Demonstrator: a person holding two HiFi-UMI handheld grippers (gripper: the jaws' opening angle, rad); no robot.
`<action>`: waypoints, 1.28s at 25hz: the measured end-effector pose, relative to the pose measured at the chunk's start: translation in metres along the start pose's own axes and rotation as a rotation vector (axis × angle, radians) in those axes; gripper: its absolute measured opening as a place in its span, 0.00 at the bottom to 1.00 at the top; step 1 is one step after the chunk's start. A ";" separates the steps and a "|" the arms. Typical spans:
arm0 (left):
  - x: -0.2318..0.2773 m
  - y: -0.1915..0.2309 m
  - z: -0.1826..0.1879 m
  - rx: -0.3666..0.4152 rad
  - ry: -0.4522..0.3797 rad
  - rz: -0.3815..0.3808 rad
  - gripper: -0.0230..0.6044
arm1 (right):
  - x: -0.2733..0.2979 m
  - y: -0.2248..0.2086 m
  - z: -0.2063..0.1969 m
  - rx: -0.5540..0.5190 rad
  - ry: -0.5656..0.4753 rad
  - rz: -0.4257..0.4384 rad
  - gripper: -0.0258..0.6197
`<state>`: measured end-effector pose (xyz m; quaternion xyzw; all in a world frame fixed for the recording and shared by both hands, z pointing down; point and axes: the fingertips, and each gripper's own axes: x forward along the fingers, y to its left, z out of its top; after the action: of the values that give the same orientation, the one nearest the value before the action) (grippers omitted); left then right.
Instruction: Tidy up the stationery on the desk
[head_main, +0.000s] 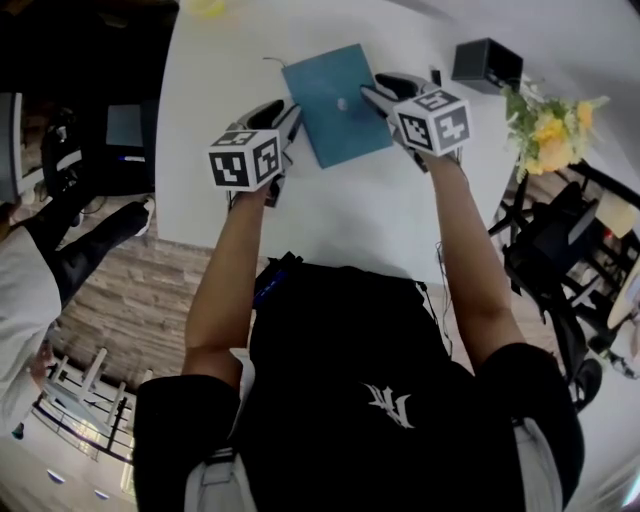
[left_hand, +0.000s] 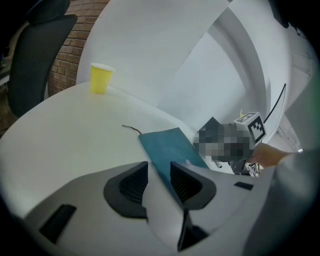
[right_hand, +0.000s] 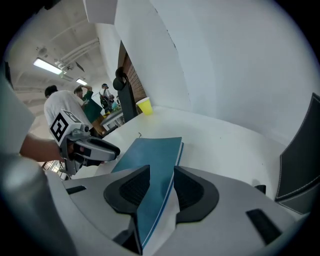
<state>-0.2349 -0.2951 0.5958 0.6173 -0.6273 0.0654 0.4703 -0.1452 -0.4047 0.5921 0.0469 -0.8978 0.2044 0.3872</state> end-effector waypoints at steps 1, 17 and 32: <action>0.002 0.000 0.000 -0.002 0.003 0.007 0.25 | 0.001 -0.001 -0.002 0.002 0.010 -0.010 0.28; 0.017 -0.008 0.000 0.054 0.057 0.070 0.29 | 0.010 -0.003 -0.017 0.050 0.042 -0.037 0.25; 0.010 -0.009 -0.013 0.174 0.135 0.040 0.22 | -0.005 0.016 -0.047 0.066 0.074 -0.096 0.23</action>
<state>-0.2189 -0.2955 0.6054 0.6374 -0.5981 0.1703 0.4550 -0.1140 -0.3712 0.6126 0.0949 -0.8723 0.2166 0.4279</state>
